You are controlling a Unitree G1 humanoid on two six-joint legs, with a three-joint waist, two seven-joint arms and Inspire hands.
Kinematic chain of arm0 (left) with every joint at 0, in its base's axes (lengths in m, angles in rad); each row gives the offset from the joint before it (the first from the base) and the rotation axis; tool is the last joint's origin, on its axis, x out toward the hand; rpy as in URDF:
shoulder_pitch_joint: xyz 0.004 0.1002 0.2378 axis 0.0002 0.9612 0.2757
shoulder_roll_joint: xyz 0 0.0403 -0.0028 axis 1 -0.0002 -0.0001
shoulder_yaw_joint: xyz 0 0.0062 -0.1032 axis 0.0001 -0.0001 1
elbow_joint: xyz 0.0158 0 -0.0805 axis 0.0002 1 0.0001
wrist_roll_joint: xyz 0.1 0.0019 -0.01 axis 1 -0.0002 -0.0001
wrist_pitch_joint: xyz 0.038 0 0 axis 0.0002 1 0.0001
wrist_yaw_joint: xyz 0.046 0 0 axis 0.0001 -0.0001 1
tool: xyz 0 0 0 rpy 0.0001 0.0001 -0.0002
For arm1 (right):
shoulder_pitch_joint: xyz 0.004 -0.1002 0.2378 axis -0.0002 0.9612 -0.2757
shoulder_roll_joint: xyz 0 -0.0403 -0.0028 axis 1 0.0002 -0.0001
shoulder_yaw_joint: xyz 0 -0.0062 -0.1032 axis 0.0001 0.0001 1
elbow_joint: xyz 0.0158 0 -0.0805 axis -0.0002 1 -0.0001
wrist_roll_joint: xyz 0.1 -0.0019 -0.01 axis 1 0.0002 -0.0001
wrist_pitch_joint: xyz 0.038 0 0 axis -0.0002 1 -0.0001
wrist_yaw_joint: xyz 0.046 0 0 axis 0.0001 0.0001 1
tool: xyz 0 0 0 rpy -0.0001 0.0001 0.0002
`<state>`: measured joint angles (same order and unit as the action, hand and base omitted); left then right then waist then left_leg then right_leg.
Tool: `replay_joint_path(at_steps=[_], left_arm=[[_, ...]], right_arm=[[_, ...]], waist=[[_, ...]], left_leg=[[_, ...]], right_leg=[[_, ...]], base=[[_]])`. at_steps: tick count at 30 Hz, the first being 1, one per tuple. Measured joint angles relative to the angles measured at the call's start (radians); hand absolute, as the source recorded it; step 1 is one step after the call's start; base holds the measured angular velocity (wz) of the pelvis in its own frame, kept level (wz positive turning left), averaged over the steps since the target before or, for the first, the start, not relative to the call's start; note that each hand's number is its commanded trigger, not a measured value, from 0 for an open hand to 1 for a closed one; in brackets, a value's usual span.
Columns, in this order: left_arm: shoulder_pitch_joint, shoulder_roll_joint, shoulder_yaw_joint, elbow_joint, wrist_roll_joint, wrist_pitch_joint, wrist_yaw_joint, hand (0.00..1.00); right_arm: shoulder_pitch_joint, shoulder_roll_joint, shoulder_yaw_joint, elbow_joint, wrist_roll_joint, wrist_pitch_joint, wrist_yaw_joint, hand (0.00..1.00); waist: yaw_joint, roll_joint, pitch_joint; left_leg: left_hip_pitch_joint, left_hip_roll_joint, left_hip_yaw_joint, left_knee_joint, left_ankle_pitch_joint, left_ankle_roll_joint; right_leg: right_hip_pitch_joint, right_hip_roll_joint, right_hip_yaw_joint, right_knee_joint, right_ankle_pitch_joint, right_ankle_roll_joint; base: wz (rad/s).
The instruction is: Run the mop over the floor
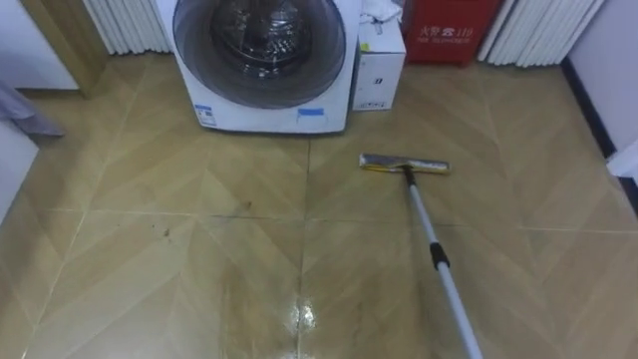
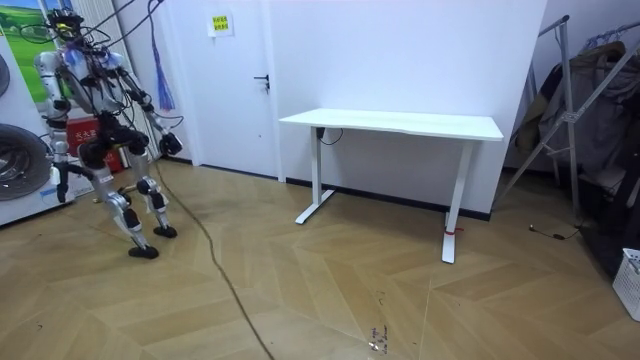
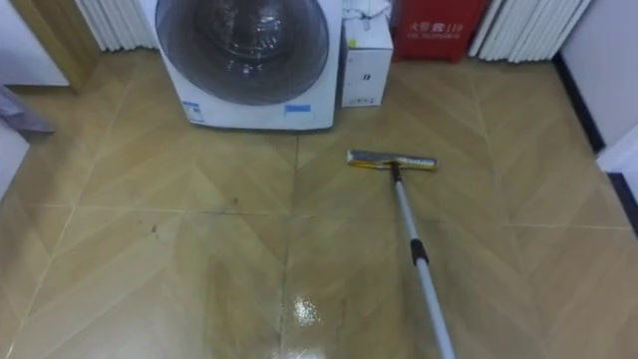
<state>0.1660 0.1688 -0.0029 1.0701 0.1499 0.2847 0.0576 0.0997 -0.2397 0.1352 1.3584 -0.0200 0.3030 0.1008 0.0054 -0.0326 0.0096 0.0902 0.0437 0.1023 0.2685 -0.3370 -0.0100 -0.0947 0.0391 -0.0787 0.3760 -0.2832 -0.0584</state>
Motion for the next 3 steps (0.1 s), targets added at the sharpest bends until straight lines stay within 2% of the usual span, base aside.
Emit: replay_joint_path(at_steps=[3], left_arm=[[0.003,0.004,0.003,-0.002,0.0,0.003,-0.004,0.0]], right_arm=[[0.0,0.005,-0.003,0.0,-0.008,0.011,0.012,1.0]], waist=[[0.0,-0.006,-0.0019]], left_leg=[[0.02,0.0,-0.005,-0.006,0.0,0.0]], right_leg=[[0.021,0.003,-0.006,-0.006,0.002,0.003]], base=[[-0.09]])
